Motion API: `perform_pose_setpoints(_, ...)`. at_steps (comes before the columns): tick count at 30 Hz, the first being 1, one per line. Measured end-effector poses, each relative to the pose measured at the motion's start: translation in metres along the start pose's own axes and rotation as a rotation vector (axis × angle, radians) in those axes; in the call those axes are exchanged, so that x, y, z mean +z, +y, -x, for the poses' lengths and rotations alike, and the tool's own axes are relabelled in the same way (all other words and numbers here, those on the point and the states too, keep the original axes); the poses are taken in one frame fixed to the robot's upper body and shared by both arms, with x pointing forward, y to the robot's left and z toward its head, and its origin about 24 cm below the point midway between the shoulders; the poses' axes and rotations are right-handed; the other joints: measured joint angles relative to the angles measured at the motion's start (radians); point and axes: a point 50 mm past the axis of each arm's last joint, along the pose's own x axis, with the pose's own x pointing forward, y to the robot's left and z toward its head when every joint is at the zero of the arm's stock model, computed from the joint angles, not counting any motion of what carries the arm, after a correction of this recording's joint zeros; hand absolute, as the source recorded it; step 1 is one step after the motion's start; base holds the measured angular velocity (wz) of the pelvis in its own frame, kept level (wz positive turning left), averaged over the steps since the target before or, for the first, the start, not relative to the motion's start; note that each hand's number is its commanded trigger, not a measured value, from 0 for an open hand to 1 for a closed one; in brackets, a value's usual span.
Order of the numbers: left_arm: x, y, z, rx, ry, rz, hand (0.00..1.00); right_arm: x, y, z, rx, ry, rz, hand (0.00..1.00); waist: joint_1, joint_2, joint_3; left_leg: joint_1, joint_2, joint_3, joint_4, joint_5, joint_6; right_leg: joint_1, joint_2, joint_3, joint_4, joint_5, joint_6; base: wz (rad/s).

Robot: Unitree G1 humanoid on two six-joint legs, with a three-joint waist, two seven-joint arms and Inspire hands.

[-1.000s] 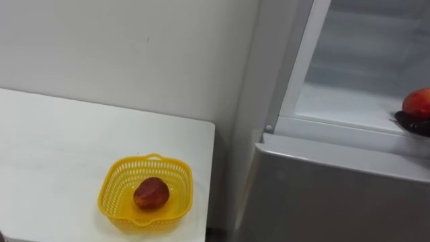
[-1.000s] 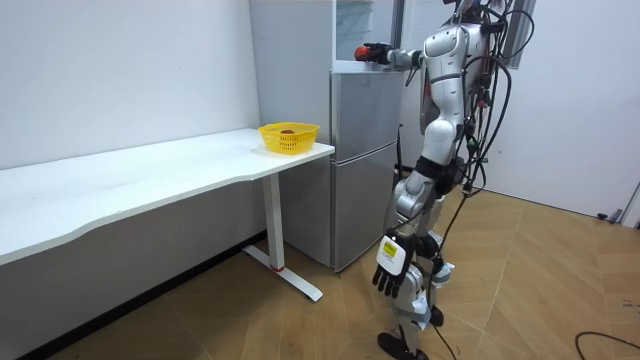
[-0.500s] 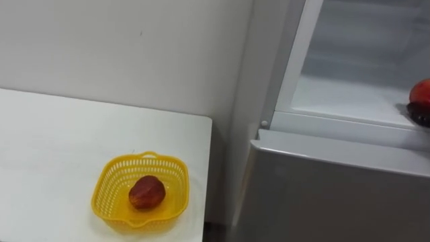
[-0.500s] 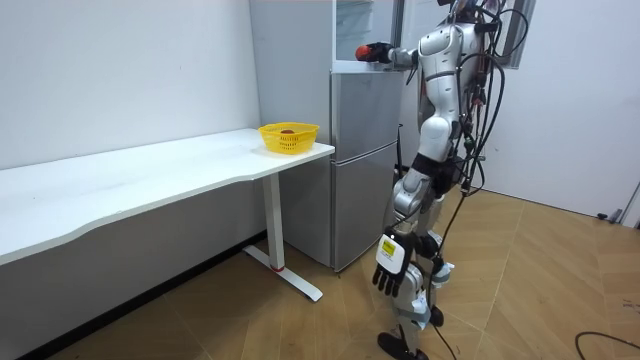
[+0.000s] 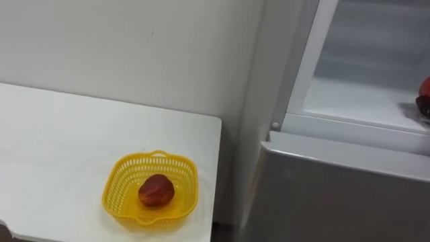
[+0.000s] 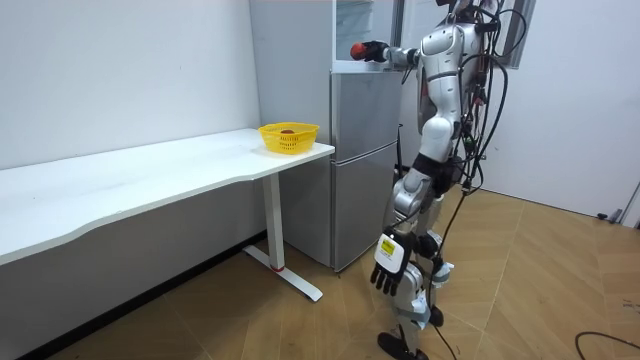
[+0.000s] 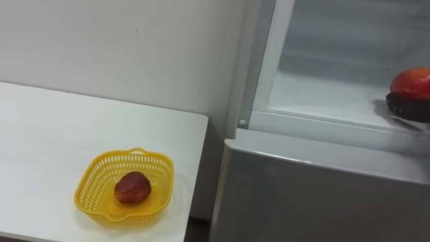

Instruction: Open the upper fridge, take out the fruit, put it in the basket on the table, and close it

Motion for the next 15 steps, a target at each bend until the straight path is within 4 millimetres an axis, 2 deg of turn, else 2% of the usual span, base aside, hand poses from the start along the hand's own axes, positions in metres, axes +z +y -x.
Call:
perform_pose_setpoints(3,0.001,0.001,0.0,0.004,-0.005,-0.002,0.0,0.001,0.001,0.0,0.001,-0.005,0.005,1.0,0.008,-0.007,0.0022,-0.001,0.0,-0.001,0.0,0.0,0.0,0.0,0.0,-0.001,0.0,0.0,0.0,0.0)
perform_pose_setpoints(7,0.001,0.002,0.0,0.015,-0.01,-0.007,0.0,0.006,0.011,0.0,0.04,-0.028,0.038,1.0,0.007,-0.018,0.0092,-0.005,0.0,-0.001,0.001,0.0,0.0,-0.001,-0.001,-0.004,0.0,0.0,-0.001,0.0)
perform_pose_setpoints(11,0.003,0.002,0.0,0.033,-0.015,-0.005,0.0,0.016,0.032,0.001,0.098,-0.07,0.017,1.0,-0.013,-0.019,0.0083,-0.012,0.0,0.001,-0.001,0.0,-0.001,-0.002,0.0,-0.005,-0.01,-0.001,-0.001,0.0)
perform_pose_setpoints(13,0.005,0.003,0.0,0.045,-0.024,-0.003,0.0,0.021,0.043,0.005,0.136,-0.112,0.019,1.0,-0.021,-0.017,0.0065,-0.017,0.0,0.002,-0.002,0.0,-0.001,-0.003,0.001,-0.006,-0.016,0.0,-0.003,0.0)
perform_pose_setpoints(15,0.005,0.002,-0.001,0.042,-0.027,-0.004,0.0,0.023,0.053,0.015,0.177,-0.168,0.033,1.0,-0.02,-0.008,-0.0094,-0.014,0.0,0.009,-0.002,0.0,-0.001,-0.009,0.001,0.0,-0.014,0.001,-0.003,-0.05)
